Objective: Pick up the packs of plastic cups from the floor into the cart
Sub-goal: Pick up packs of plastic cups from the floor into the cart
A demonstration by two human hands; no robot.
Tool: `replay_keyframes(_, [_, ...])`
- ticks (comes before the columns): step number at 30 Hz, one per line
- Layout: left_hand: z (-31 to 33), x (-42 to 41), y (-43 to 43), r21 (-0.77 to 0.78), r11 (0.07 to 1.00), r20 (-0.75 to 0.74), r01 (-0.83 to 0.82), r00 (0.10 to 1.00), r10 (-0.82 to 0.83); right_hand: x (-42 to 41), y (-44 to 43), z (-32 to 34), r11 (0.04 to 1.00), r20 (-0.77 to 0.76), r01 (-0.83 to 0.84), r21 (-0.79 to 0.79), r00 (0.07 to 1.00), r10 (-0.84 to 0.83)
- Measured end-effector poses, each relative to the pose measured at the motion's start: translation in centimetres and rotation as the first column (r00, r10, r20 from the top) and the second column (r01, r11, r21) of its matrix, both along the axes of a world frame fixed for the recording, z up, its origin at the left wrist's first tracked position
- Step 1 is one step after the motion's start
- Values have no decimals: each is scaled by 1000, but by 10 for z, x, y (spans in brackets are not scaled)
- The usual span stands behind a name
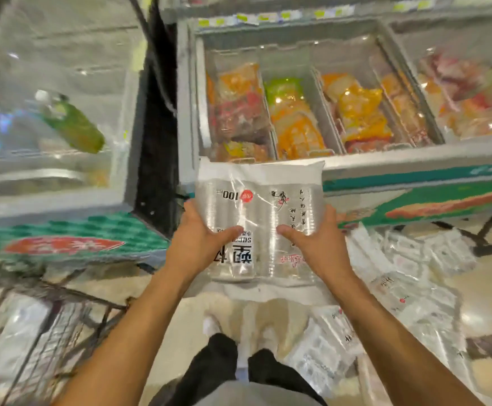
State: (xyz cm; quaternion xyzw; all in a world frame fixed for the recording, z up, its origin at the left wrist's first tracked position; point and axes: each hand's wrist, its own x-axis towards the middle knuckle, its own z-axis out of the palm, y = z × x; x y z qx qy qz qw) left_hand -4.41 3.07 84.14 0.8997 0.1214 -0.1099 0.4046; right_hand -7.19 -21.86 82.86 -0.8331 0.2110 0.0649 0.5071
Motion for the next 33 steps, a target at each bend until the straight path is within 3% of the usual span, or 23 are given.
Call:
replay_keyframes(6, [35,-71,130,0,933,19,-359,933,359,29,139,46,916,42,-399,-33,916,400])
replay_keyframes(13, [51,-166,273,-6,726,10,-687,726,687,14,325,65,711,45,-700,-63,710,703])
replay_keyframes(25, [53,-287,490,-153,471,3,-869,476,880,-38,601,64,416,31,-909,-34,415,909])
replay_keyframes(33, [-3,-283,619,-134,360,-20,-923,366,930,-18,762,20,248,15,-962,-111,248,969])
